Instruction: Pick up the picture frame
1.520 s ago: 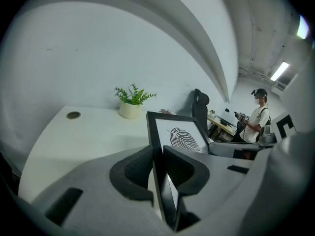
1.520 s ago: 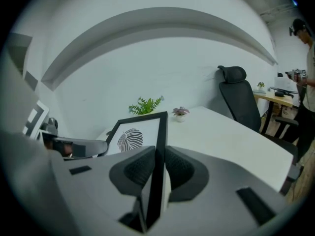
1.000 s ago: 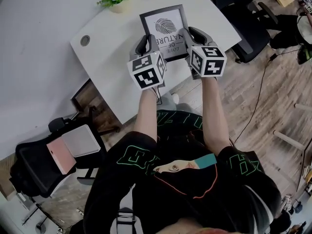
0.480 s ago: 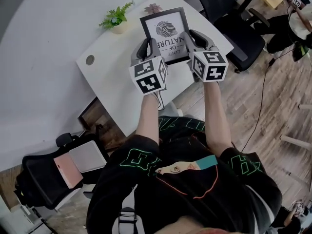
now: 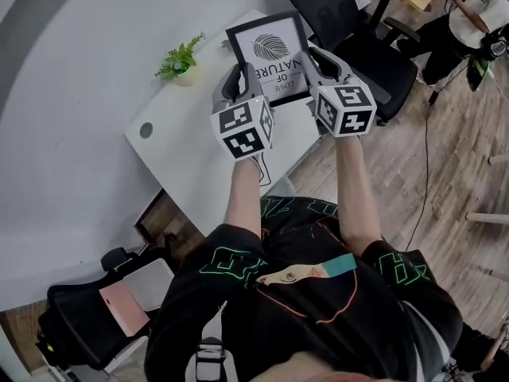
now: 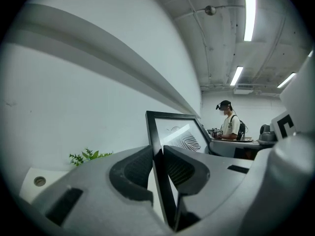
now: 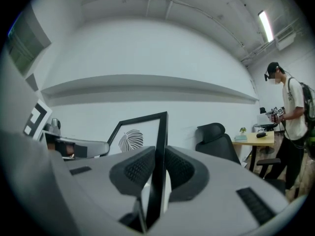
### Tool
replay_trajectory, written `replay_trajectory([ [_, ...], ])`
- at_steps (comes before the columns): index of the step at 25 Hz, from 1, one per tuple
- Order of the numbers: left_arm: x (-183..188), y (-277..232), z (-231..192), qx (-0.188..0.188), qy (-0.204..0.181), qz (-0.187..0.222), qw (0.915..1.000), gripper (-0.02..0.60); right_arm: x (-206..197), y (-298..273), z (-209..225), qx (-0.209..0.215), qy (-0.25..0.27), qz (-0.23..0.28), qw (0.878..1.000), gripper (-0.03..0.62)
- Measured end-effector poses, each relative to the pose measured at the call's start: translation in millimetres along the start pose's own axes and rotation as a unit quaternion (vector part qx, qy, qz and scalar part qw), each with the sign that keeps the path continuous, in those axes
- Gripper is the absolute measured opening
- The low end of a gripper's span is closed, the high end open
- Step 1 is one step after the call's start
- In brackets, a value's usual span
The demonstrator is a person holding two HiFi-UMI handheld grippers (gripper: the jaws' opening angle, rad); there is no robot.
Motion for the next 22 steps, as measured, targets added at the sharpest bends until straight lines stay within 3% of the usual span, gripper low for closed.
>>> replay_trajectory([
  [9, 13, -4, 12, -0.025, -0.017, 0.021, 0.9993, 0.072, 14, 11, 9, -0.018, 0.000, 0.024, 1.000, 0.071],
  [22, 19, -7, 6, -0.033, -0.019, 0.030, 0.9988, 0.075, 22, 5, 6, -0.019, 0.006, 0.034, 0.999, 0.071],
])
Point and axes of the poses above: the fingertips, and each gripper's own axes: y backward along the fingers, z to its right, x out of its top, the point moved 10 cm from there along y, backward along the fingers, and after that the axes turned 9 degrees about -x, right-handed, at the moved point
